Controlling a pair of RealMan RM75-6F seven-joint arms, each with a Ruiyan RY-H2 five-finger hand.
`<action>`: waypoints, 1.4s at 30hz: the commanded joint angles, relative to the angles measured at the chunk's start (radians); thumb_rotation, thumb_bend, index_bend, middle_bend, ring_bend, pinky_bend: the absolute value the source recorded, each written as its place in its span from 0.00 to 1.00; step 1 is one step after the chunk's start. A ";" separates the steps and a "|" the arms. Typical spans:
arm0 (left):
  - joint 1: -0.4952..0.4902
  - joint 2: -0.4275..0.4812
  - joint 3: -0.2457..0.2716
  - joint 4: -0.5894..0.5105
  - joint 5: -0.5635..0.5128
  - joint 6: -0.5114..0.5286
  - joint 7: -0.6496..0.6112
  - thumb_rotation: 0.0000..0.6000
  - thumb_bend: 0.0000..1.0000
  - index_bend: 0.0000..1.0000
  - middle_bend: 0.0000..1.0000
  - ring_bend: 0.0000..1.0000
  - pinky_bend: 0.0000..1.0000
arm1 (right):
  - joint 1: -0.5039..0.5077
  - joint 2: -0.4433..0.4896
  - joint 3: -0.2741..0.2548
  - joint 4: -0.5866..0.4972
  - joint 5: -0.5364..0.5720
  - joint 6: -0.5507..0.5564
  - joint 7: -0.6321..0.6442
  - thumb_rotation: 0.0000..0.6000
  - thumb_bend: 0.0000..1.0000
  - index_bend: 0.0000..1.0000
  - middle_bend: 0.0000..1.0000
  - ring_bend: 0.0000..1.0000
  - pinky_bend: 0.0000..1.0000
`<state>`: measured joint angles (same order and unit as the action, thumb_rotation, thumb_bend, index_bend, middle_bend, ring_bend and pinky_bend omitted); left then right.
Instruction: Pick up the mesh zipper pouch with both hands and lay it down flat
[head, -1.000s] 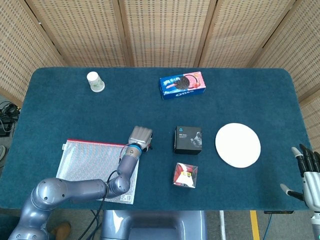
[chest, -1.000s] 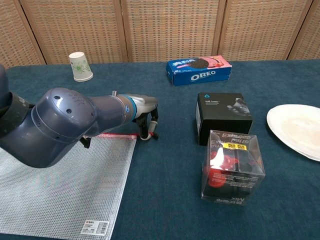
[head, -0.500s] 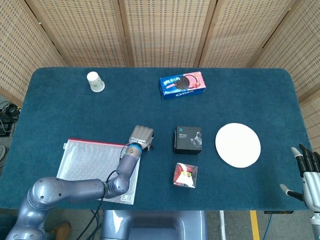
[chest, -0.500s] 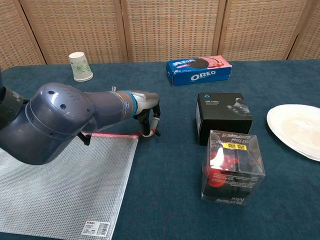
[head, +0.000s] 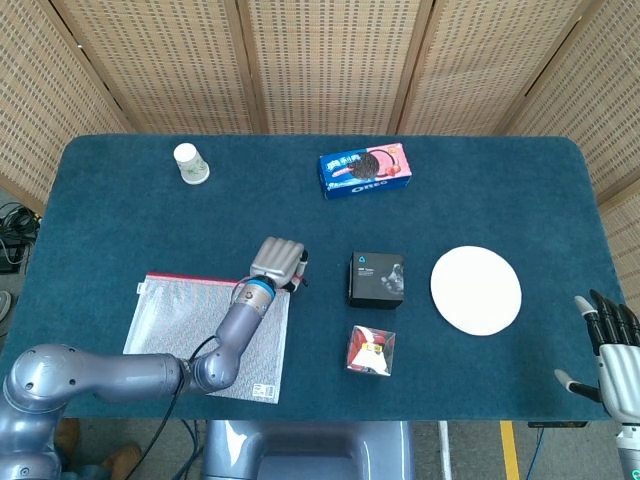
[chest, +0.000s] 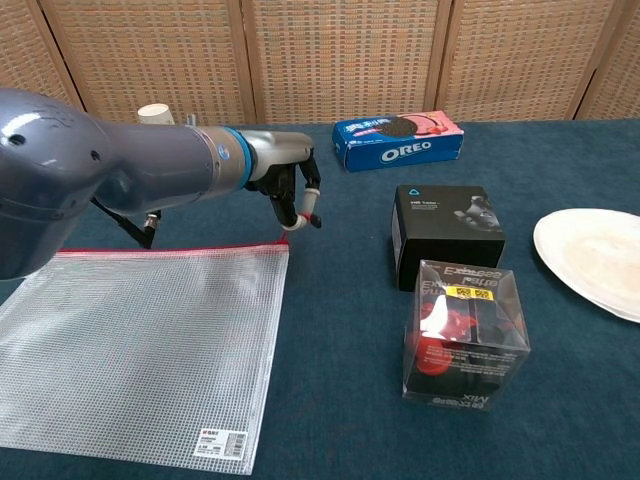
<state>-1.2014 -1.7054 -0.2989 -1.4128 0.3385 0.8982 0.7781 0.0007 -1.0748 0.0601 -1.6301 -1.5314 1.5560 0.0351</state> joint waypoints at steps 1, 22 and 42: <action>0.049 0.061 -0.029 -0.079 0.095 -0.001 -0.104 1.00 0.71 0.67 1.00 0.99 1.00 | 0.008 0.004 -0.001 0.001 0.001 -0.016 0.032 1.00 0.00 0.04 0.00 0.00 0.00; 0.197 0.251 -0.177 -0.251 0.529 -0.002 -0.616 1.00 0.72 0.68 1.00 0.99 1.00 | 0.421 0.255 0.200 -0.322 0.156 -0.563 0.373 1.00 0.00 0.14 0.52 0.49 0.44; 0.139 0.196 -0.161 -0.152 0.556 -0.031 -0.703 1.00 0.72 0.68 1.00 0.99 1.00 | 0.874 0.042 0.295 -0.213 0.855 -1.024 0.461 1.00 0.00 0.29 0.76 0.75 0.84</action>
<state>-1.0599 -1.5033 -0.4621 -1.5717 0.8915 0.8694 0.0825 0.8268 -0.9957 0.3511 -1.8734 -0.7445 0.5621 0.4900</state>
